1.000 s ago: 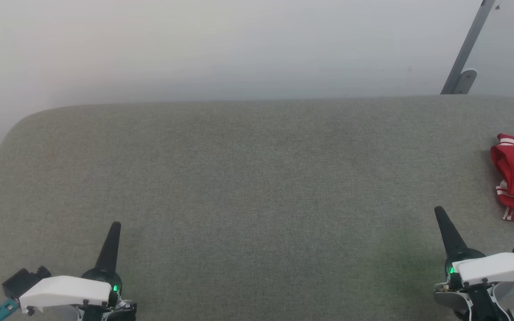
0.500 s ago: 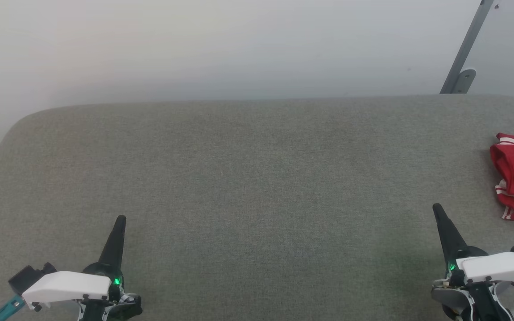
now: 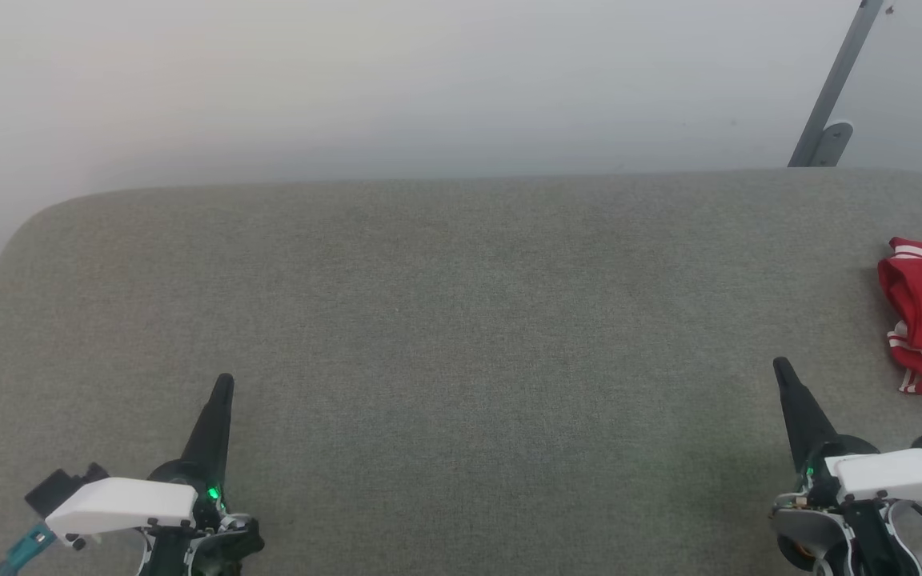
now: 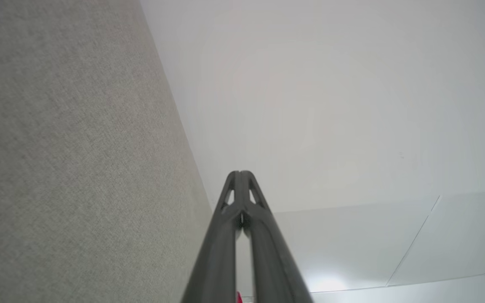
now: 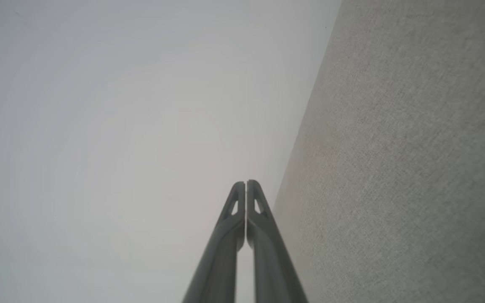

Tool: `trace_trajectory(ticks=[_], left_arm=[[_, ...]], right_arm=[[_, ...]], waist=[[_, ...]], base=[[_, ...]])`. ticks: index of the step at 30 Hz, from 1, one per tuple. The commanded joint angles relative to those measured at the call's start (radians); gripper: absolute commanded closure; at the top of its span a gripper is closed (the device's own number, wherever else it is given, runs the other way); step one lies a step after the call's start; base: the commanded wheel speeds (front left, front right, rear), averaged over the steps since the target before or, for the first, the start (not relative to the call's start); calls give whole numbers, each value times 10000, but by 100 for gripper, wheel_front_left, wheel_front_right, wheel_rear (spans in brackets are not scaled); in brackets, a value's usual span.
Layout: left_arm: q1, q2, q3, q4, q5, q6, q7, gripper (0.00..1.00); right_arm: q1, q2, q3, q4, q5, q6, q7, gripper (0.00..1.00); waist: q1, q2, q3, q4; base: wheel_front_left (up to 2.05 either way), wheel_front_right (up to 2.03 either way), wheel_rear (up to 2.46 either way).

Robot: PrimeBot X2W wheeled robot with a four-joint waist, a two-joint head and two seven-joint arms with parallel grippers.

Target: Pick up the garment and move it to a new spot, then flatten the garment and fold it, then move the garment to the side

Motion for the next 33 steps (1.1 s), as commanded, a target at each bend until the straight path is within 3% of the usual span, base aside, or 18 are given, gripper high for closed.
trace_trajectory(ticks=[1,17,33], left_arm=[[-181,-37,56,-70,-227,-25,52,100],[-294,-265,125,-93,-947,-28,330,100],[-292,-257,115,-91,-935,-28,323,100]], right_arm=[[-131,37,-46,-106,167,4,79,100],[-150,175,-106,-163,1086,4,242,100],[-142,166,-95,-154,1046,4,240,100]], waist=[[0,0,1,-2],[0,0,17,-26],[0,0,17,-26]], base=[[0,0,0],[0,0,0],[0,0,0]])
